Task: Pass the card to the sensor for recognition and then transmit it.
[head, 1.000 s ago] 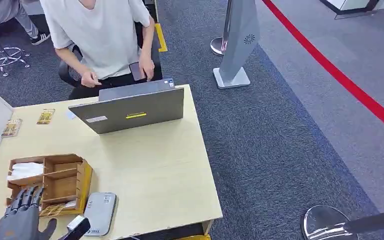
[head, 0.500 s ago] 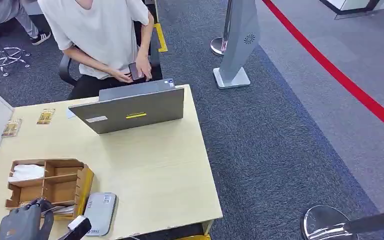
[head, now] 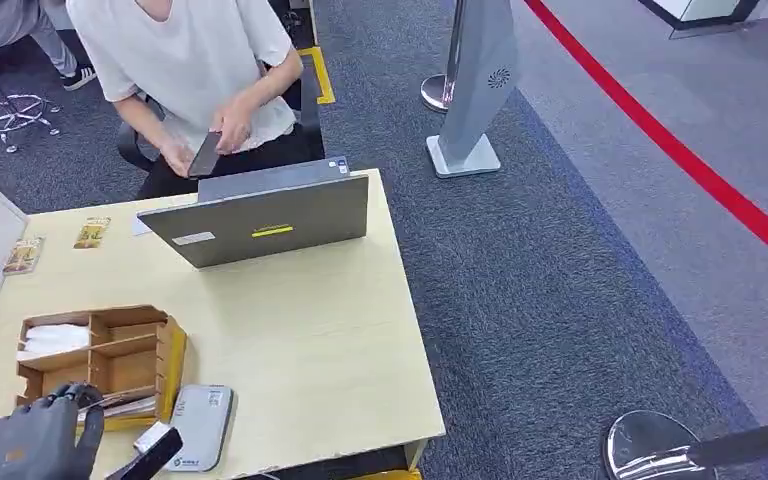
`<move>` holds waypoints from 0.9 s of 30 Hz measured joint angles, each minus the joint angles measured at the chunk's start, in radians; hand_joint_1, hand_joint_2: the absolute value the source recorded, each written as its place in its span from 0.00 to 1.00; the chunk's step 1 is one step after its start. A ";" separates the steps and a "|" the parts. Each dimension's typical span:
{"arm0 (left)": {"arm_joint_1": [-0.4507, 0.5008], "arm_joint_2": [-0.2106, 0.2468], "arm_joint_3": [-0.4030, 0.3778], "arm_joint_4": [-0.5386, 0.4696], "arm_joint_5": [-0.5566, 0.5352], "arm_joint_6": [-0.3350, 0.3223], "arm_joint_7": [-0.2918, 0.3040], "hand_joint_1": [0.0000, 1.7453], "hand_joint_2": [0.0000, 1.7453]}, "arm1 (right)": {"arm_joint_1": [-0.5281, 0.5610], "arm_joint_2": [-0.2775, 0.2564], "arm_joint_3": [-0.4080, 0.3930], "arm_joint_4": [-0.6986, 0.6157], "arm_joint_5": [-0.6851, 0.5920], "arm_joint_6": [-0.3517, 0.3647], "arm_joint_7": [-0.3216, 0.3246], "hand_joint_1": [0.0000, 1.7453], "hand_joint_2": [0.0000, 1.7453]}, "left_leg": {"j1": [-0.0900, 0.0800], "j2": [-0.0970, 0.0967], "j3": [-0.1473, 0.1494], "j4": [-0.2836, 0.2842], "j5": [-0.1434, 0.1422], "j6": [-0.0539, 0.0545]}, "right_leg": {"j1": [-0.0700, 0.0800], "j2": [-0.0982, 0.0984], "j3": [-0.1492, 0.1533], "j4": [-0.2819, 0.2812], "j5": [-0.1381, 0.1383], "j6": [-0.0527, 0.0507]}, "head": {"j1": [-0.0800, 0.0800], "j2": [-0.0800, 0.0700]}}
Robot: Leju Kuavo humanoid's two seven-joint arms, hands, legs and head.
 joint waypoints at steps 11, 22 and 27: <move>-0.277 0.051 -0.056 -0.280 0.007 -0.172 -0.005 1.00 1.00 | 0.001 0.000 0.028 0.001 -0.004 0.006 -0.008 0.00 1.00 | 0.000 -0.004 0.000 0.000 0.002 -0.001 | 0.000 -0.003 0.001 0.000 0.001 0.000 | 0.000 0.000; -0.710 0.024 -0.109 -0.060 -0.116 -0.287 0.081 1.00 1.00 | -0.016 0.001 0.089 0.002 0.029 0.017 0.034 0.00 1.00 | 0.001 -0.003 0.000 0.000 0.004 -0.001 | 0.001 -0.001 0.001 0.000 0.005 -0.001 | 0.000 0.000; -0.786 0.003 -0.117 0.024 -0.109 -0.318 0.080 0.00 1.00 | -0.022 0.002 0.101 0.002 0.022 0.023 0.053 0.00 1.00 | 0.001 -0.001 0.000 0.000 0.004 -0.001 | 0.001 0.001 0.001 0.000 0.005 -0.001 | 0.000 0.000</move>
